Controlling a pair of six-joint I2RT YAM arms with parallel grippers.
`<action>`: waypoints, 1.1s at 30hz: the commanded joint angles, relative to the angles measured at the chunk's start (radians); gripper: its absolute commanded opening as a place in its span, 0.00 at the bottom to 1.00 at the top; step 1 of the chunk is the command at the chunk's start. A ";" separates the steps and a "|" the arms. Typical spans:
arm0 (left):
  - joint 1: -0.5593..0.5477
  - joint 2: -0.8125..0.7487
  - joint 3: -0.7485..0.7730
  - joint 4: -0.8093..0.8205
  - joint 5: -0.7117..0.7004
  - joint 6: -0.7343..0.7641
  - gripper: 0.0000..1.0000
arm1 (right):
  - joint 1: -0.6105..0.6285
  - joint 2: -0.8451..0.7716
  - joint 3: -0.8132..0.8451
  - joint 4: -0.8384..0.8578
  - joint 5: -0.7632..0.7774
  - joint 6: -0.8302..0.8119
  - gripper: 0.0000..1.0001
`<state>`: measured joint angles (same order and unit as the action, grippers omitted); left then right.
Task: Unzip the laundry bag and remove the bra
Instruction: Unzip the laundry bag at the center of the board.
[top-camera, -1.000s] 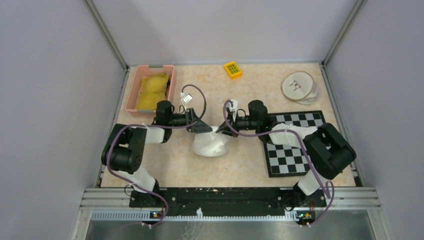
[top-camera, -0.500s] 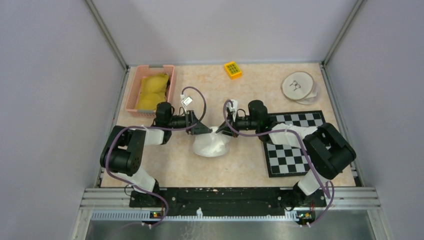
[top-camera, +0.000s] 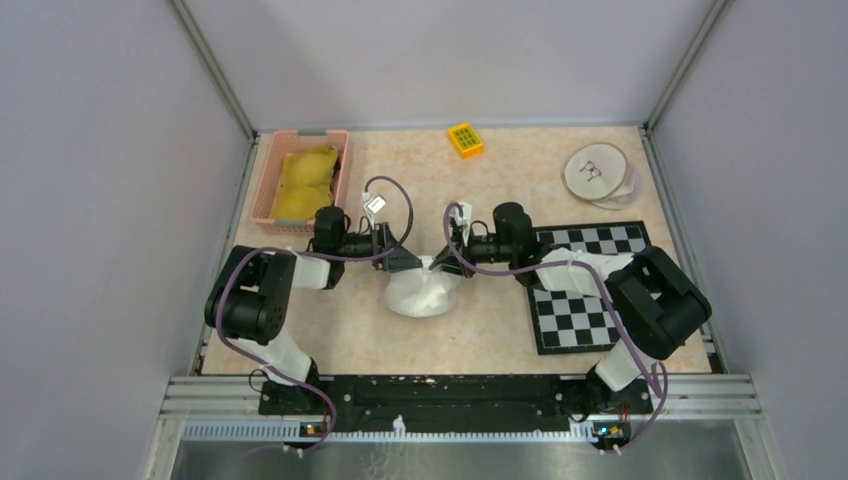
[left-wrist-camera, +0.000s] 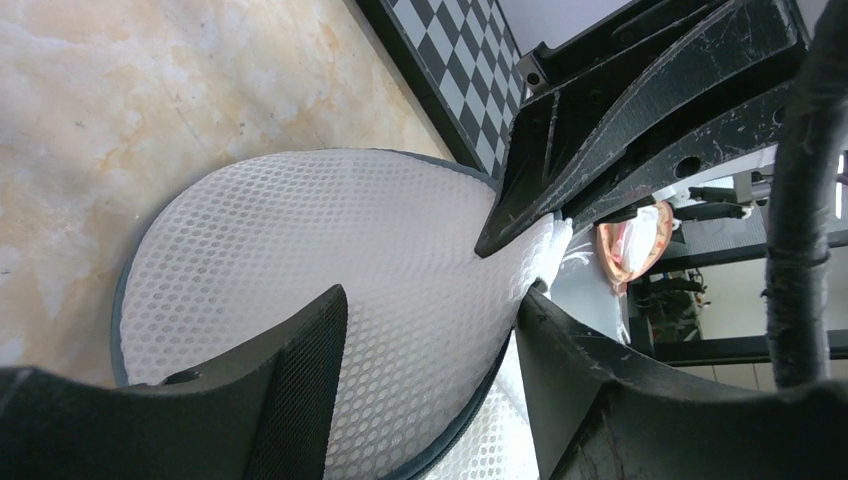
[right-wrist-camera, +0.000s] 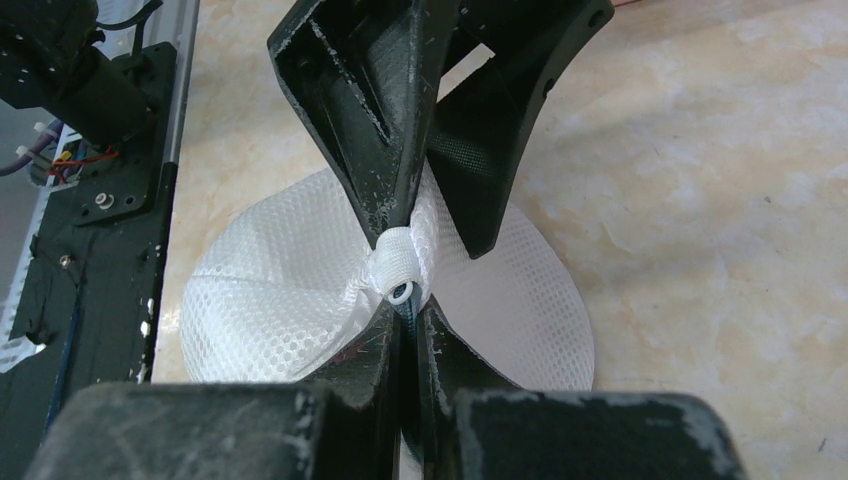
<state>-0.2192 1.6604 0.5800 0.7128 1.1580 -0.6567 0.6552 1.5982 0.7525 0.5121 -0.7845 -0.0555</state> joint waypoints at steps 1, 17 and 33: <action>-0.014 0.032 -0.001 0.147 0.008 -0.091 0.66 | 0.038 0.014 0.010 0.071 -0.030 0.002 0.00; -0.045 0.103 -0.016 0.408 0.028 -0.243 0.60 | 0.064 0.039 0.031 0.075 -0.044 0.007 0.00; -0.080 0.217 0.022 0.690 0.025 -0.420 0.39 | 0.091 0.076 0.044 0.099 -0.053 0.023 0.00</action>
<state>-0.2424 1.8587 0.5591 1.2369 1.2495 -1.0061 0.6720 1.6482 0.7528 0.5446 -0.7639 -0.0494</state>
